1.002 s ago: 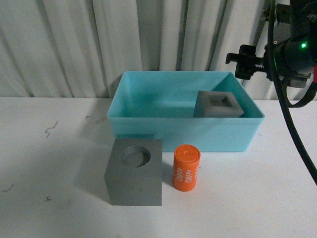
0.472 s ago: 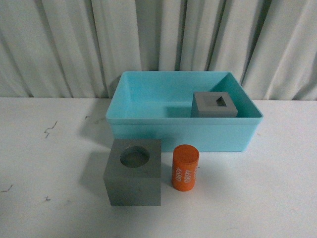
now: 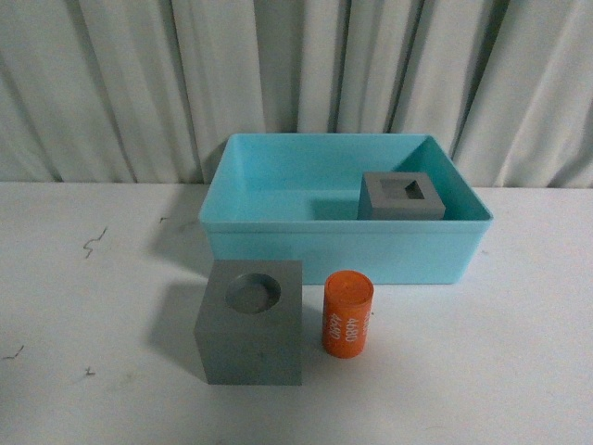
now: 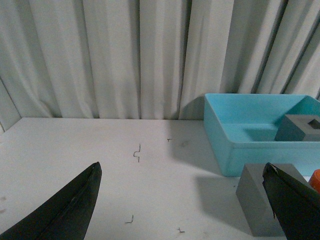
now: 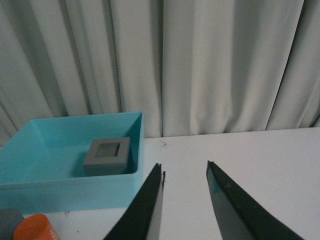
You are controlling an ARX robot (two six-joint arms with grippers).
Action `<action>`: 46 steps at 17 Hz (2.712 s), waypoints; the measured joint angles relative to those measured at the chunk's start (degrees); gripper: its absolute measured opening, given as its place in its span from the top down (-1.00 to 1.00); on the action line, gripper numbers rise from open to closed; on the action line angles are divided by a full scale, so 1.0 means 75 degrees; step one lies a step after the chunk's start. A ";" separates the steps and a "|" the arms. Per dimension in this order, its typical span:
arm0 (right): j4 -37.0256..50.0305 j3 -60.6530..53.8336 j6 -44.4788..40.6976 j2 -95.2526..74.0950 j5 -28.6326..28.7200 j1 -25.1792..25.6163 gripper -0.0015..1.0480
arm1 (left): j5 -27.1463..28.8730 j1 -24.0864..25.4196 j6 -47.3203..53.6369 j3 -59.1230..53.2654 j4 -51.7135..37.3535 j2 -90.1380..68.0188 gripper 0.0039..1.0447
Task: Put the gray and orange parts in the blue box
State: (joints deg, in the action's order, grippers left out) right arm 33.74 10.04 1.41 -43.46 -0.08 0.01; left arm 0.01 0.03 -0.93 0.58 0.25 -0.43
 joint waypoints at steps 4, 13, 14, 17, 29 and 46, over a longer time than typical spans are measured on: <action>-0.0396 -0.0551 -0.0128 0.0831 0.0003 0.0000 0.96 | 0.0000 0.0000 0.0003 0.0000 0.0000 0.0000 -0.88; -0.1507 -0.1256 -0.0137 0.2748 0.0003 0.0000 0.96 | -0.0003 0.0000 0.0000 0.0000 -0.0003 0.0003 -0.88; -0.1725 -0.1256 -0.0137 0.3072 0.0003 0.0000 0.96 | 0.0000 0.0000 0.0003 0.0000 -0.0003 0.0003 -0.88; -0.2247 -0.1256 -0.0137 0.3555 0.0003 0.0000 0.96 | 0.0000 0.0000 0.0003 0.0000 -0.0003 0.0000 -0.88; -0.4444 -0.1221 -0.0140 0.5753 0.0003 0.0000 0.96 | -0.0003 0.0000 0.0003 0.0000 -0.0003 0.0003 -0.88; -0.4532 -0.1250 -0.0140 0.5770 0.0000 0.0003 -0.87 | 0.0982 -0.0519 -0.0866 0.0874 0.2060 -0.1163 -0.88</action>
State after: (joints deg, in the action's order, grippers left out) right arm -0.25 0.67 0.36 -0.19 -0.08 0.03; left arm 7.38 -3.86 -7.42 7.14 15.70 -9.15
